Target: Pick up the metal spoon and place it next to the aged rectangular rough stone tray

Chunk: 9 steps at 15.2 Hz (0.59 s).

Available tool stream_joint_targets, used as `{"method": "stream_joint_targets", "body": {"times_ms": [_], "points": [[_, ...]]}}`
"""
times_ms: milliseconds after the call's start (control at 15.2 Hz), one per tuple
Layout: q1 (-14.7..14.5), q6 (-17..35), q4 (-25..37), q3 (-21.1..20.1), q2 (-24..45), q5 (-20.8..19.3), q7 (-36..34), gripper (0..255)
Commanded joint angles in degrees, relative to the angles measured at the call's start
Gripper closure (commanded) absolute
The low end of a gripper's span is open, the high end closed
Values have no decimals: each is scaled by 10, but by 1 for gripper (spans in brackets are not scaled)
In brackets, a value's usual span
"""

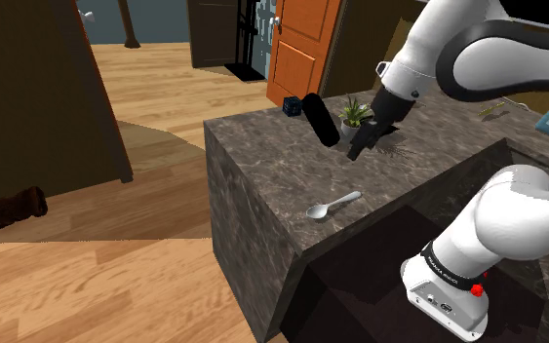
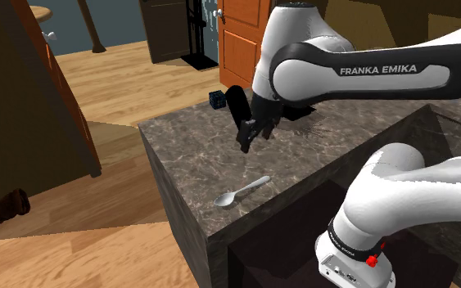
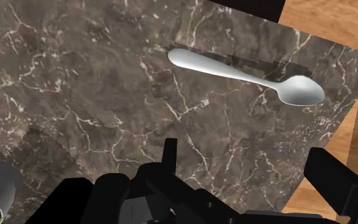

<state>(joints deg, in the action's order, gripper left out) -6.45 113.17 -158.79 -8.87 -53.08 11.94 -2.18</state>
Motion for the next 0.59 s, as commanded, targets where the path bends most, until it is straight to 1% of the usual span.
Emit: {"method": "stream_joint_targets", "body": {"times_ms": [0, 264, 528], "points": [[-16, 37, -27, -27, -6, 25, -28, 0], [-52, 130, -69, -87, 14, 77, -82, 0], [-83, 240, -92, -156, 70, 128, -138, 0]]}}
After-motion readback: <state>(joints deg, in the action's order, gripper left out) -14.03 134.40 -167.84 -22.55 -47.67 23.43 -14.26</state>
